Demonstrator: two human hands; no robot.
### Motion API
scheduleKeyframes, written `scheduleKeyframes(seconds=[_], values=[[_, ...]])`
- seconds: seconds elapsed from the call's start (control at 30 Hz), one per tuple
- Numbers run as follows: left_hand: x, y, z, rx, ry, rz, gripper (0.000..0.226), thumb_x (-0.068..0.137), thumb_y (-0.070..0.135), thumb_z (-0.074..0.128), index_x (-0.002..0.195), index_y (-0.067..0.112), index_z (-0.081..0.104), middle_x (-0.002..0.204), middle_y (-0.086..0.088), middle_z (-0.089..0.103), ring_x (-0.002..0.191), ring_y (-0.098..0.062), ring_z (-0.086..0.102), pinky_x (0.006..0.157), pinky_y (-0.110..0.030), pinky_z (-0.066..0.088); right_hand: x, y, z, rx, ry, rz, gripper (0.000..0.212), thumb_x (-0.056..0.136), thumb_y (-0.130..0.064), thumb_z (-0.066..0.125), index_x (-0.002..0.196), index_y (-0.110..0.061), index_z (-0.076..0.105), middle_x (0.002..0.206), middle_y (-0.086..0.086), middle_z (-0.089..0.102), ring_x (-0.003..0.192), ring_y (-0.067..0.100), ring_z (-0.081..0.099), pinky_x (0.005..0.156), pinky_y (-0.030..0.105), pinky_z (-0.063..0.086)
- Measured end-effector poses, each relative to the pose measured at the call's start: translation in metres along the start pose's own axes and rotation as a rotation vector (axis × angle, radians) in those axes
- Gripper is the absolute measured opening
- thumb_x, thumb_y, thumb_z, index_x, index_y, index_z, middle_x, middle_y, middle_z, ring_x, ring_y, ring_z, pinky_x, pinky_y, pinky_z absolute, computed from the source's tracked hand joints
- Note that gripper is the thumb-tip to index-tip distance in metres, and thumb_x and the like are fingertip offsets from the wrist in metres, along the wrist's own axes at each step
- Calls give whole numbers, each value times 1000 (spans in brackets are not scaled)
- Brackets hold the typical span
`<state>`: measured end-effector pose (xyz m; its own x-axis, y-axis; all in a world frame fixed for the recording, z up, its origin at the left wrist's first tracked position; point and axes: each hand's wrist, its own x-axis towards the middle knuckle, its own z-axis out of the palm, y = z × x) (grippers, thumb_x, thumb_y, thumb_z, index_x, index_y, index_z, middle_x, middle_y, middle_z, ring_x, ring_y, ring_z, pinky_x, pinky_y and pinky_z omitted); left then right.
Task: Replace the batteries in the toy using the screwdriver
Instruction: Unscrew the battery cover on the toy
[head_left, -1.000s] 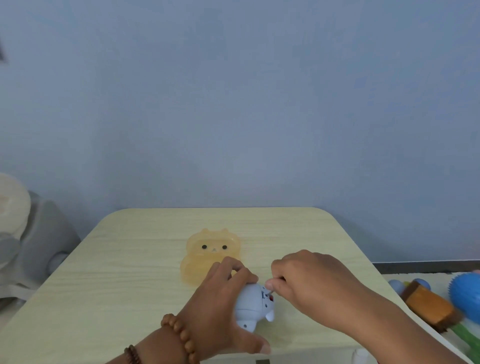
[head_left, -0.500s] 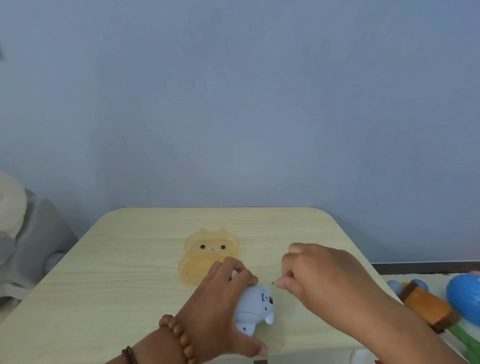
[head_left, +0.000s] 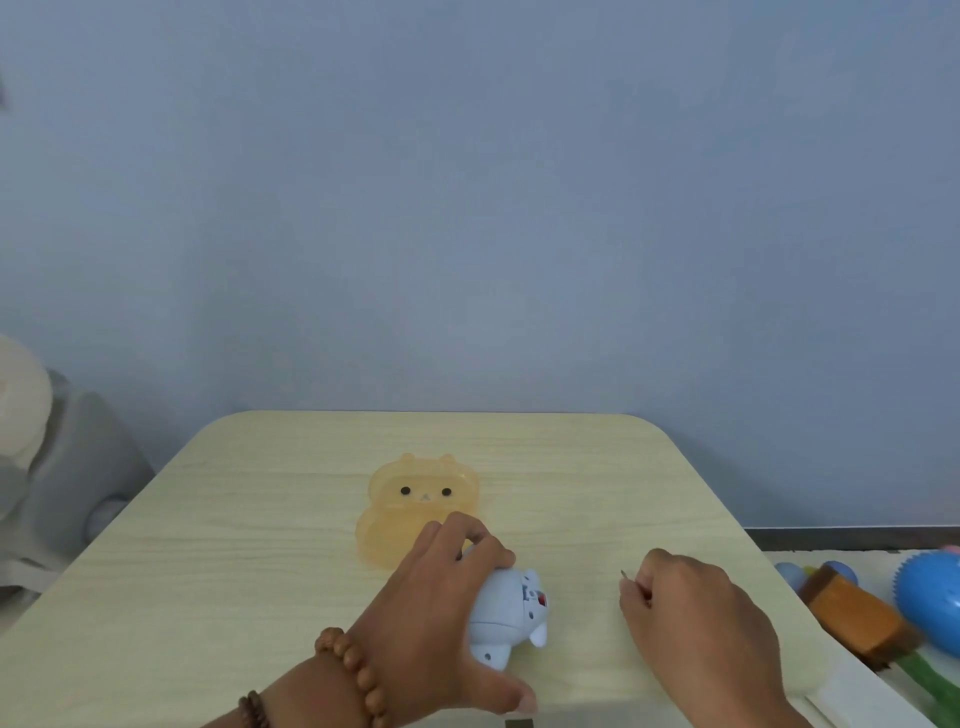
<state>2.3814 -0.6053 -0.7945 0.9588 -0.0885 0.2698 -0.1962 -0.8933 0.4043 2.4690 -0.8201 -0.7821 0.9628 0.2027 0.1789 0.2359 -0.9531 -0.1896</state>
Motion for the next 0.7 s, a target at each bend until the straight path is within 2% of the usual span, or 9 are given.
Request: scheduleKeyframes(seconds=[0.4, 0.53, 0.63, 0.67, 0.7], values=[[0, -1, 0, 18, -1, 3, 100, 50, 79, 76, 133, 34, 42, 126, 24, 25, 115, -1, 34, 96, -20, 44, 3, 9, 19, 78, 52, 52, 36, 98, -52, 46, 81, -23, 57, 74, -10, 59, 71, 15, 60, 55, 28, 43], [-1, 0, 0, 21, -7, 0, 101, 51, 79, 75, 134, 33, 41, 126, 24, 25, 116, -2, 33, 97, -20, 43, 2, 11, 19, 60, 37, 21, 33, 97, -53, 49, 83, -25, 58, 76, -11, 57, 69, 13, 57, 61, 30, 51], [-2, 1, -1, -5, -3, -8, 99, 51, 77, 76, 133, 33, 42, 126, 23, 26, 115, -3, 35, 97, -23, 44, -3, 12, 3, 184, 192, -143, 22, 89, -52, 62, 99, -32, 65, 83, -14, 53, 71, 8, 53, 61, 29, 49], [-2, 0, -1, -10, -4, -13, 98, 51, 76, 77, 131, 32, 42, 125, 23, 27, 114, -3, 36, 96, -23, 45, -6, 13, -3, 291, 186, -244, 22, 84, -50, 68, 103, -39, 63, 87, -15, 56, 73, 9, 56, 61, 26, 48], [-2, 0, -1, -14, -8, -15, 97, 51, 74, 78, 130, 32, 42, 125, 22, 28, 114, -4, 37, 95, -24, 46, -8, 11, -10, 412, 108, -332, 29, 81, -49, 72, 106, -47, 58, 97, -17, 58, 82, 7, 59, 64, 22, 49]])
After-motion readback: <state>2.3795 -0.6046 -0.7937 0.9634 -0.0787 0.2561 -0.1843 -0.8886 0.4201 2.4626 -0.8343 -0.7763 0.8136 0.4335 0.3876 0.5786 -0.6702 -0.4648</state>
